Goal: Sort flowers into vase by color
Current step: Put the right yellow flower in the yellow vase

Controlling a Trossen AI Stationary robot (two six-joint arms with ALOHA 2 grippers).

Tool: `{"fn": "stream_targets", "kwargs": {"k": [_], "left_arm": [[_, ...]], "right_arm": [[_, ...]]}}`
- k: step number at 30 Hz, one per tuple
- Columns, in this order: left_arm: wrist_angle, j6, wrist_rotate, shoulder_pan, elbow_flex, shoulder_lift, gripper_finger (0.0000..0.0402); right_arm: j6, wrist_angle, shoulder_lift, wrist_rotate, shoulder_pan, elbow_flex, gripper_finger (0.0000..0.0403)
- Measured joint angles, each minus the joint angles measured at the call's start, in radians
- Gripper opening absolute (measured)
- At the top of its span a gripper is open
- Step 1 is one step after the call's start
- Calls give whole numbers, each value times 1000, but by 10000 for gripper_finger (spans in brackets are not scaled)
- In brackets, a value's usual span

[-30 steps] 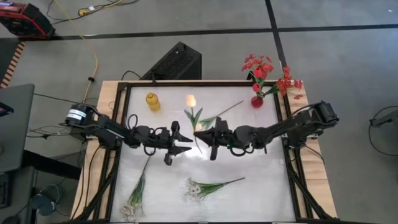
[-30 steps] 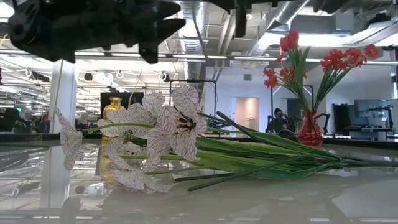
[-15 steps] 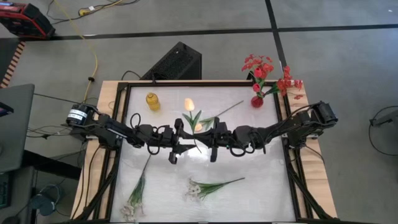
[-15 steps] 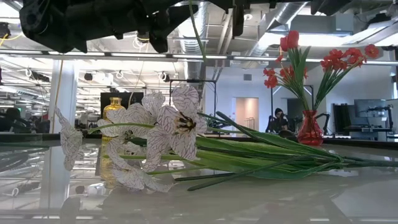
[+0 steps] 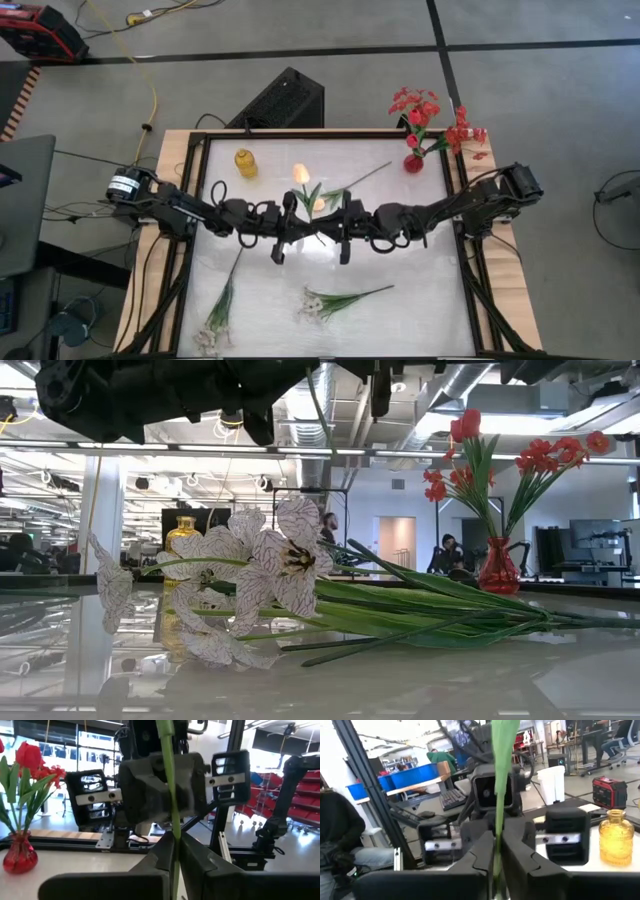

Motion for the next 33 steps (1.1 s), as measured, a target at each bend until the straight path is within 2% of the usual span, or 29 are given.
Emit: {"fn": "stream_targets", "kwargs": {"k": [5,8,13,16,21,23,27,30,33], "left_arm": [[0,0,3,2,0,-1,2],[-39,11,5,14,-3,-34,1],[-298,64,-15,55,-6,-213,1],[-477,138,-116,77,-6,-366,0],[-728,281,-380,123,-6,-591,0],[-818,306,-441,155,-6,-668,0],[-936,331,-489,261,-7,-768,0],[-995,310,-492,379,-7,-805,0],[-1026,269,-435,500,-6,-810,0]], "right_arm": [[-11,-9,-5,0,-1,0,99],[-49,-81,-32,1,-1,0,124],[-48,-302,-98,3,0,0,158],[-10,-389,-95,7,8,0,166],[10,-474,-67,9,21,-1,166],[10,-513,-59,12,27,-2,164],[-13,-514,-23,18,29,-1,160],[-45,-519,18,28,33,-1,160],[-103,-514,48,34,33,-2,160]]}}
